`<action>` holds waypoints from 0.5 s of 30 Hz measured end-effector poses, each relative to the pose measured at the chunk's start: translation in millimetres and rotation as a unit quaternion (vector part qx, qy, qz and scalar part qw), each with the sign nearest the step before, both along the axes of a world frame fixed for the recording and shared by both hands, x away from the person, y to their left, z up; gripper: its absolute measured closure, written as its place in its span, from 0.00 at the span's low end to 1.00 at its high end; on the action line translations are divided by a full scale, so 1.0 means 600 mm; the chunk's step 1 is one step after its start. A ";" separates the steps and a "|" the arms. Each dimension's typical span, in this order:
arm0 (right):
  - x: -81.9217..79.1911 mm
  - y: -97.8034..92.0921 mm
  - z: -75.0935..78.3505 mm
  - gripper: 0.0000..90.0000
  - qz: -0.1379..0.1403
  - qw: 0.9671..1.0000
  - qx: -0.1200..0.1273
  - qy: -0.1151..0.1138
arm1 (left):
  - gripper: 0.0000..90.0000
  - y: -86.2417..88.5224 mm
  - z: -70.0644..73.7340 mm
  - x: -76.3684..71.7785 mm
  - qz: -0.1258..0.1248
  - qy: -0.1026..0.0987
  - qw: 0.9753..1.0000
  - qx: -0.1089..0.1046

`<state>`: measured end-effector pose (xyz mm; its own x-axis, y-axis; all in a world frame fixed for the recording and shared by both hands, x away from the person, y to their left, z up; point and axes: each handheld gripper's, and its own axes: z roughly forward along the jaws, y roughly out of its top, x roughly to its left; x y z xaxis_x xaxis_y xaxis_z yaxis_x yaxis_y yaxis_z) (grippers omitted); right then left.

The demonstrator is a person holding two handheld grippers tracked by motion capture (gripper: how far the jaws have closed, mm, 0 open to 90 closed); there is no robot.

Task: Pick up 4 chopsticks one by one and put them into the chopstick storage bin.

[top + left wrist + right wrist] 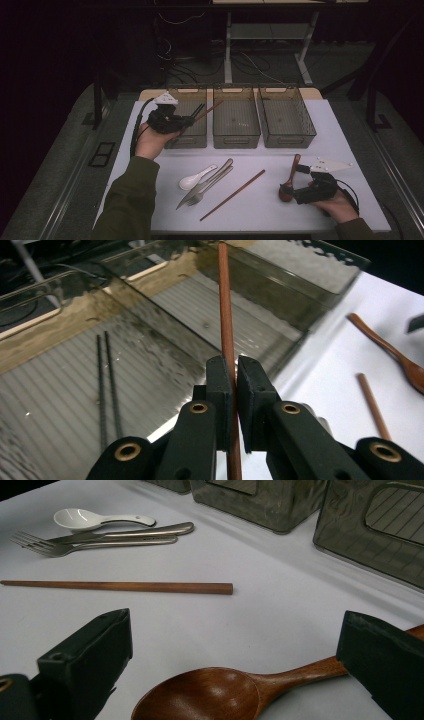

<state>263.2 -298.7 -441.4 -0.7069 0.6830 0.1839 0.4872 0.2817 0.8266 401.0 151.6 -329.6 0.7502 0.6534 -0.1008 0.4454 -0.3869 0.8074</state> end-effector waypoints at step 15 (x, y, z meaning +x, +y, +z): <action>0.000 0.000 0.000 0.01 0.000 1.000 0.000 0.000 | 0.93 0.018 -0.031 0.073 0.076 -0.001 0.997 0.003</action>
<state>263.2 -298.7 -441.4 -0.7064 0.6833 0.1847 0.4876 0.2805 0.8268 444.5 162.2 -348.2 0.6432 0.7597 -0.0955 0.4975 -0.3199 0.8063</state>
